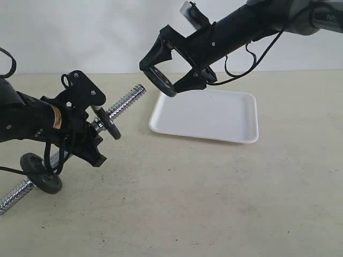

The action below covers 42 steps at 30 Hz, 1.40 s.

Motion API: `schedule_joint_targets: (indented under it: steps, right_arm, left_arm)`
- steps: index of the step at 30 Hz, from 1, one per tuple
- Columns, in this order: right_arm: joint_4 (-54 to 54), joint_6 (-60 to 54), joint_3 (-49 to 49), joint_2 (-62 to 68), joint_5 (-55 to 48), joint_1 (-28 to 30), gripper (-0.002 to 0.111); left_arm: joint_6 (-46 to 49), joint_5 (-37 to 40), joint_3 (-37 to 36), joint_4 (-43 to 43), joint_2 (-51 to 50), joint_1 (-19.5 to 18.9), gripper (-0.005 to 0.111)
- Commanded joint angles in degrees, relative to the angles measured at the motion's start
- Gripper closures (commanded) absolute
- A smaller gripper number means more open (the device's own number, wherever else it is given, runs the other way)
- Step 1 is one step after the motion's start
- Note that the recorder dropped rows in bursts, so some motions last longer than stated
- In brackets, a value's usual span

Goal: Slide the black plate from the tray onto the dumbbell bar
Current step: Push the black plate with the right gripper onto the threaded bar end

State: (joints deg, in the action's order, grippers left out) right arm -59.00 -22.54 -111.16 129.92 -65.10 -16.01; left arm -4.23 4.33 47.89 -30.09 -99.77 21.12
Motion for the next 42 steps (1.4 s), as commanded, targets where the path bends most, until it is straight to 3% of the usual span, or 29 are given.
schedule_joint_targets:
  steps: [1,7,20,31,42]
  right_arm:
    - [-2.9,-2.2,-0.4,-1.3,-3.4,-1.3,0.108]
    - [-2.2,-2.5,-0.4,-1.3,-3.5,-3.8,0.108]
    - [1.9,-1.5,-0.4,-1.3,-3.5,-4.4,0.108]
    - [1.4,-0.4,-0.4,-1.3,-4.9,1.0,0.108]
    - [-0.9,-1.4,-0.4,-1.3,-4.9,1.4,0.108]
  left_arm:
    - [-6.8,-23.0,2.1,-10.7,3.1,1.1,0.102]
    - [-8.9,-24.2,2.1,-12.6,3.1,2.9,0.102]
    - [-9.0,-21.6,2.1,-12.6,3.2,2.9,0.102]
    - [-9.0,-21.7,2.0,-12.6,3.2,2.9,0.102]
    - [-9.0,-25.5,2.0,-13.3,3.3,2.9,0.102]
